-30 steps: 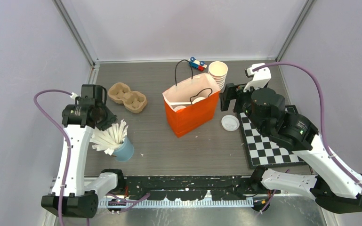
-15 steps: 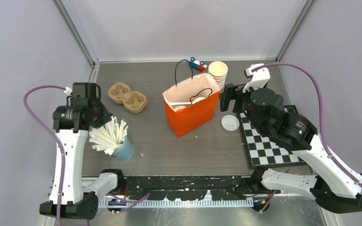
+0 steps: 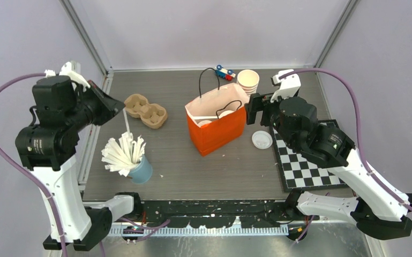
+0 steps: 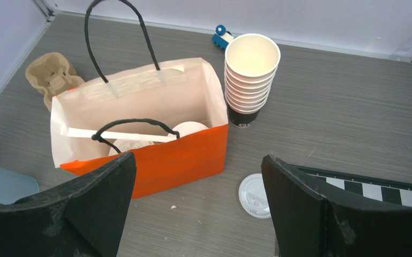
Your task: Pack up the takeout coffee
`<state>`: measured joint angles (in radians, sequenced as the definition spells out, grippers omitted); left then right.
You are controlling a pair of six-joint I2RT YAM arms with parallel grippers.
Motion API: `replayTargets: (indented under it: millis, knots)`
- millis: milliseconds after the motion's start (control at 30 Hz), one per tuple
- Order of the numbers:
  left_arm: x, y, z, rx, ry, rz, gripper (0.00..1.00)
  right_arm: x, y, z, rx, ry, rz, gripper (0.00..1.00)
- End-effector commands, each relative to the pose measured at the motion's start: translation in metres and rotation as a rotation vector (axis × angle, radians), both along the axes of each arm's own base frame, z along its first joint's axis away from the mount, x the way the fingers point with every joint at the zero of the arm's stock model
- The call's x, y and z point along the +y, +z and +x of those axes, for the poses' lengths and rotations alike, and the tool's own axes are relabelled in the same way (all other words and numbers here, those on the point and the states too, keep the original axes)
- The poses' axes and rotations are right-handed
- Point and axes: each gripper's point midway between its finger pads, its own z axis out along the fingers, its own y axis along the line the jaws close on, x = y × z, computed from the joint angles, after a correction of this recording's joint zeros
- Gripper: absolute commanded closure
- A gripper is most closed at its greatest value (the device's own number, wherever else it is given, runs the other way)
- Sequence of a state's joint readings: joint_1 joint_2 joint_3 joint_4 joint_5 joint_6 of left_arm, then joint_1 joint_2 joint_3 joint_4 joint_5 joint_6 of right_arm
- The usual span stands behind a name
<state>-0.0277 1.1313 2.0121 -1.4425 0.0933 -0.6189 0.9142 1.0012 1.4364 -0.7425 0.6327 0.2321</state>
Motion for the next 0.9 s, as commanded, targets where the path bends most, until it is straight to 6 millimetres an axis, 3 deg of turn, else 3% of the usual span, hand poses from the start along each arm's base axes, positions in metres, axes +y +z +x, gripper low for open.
replayTargets:
  millis: [0, 133, 400, 700, 867]
  knots:
    - [-0.043, 0.053, 0.026, -0.141, -0.180, -0.188, 1.00, -0.006, 0.044, 0.002, -0.107, -0.021, 0.103, 0.10]
    - [-0.066, 0.109, 0.046, -0.312, -0.245, -0.368, 1.00, -0.012, 0.048, 0.002, -0.129, -0.049, 0.130, 0.10]
    - [-0.099, 0.187, 0.064, -0.505, -0.420, -0.718, 1.00, -0.015, 0.051, 0.002, -0.126, -0.068, 0.146, 0.10]
    - [-0.125, 0.203, 0.057, -0.567, -0.556, -0.727, 1.00, -0.025, 0.053, -0.003, -0.139, -0.093, 0.166, 0.10]
    - [-0.166, 0.180, 0.066, -0.497, -0.647, -0.738, 1.00, -0.033, 0.053, -0.006, -0.138, -0.108, 0.169, 0.10]
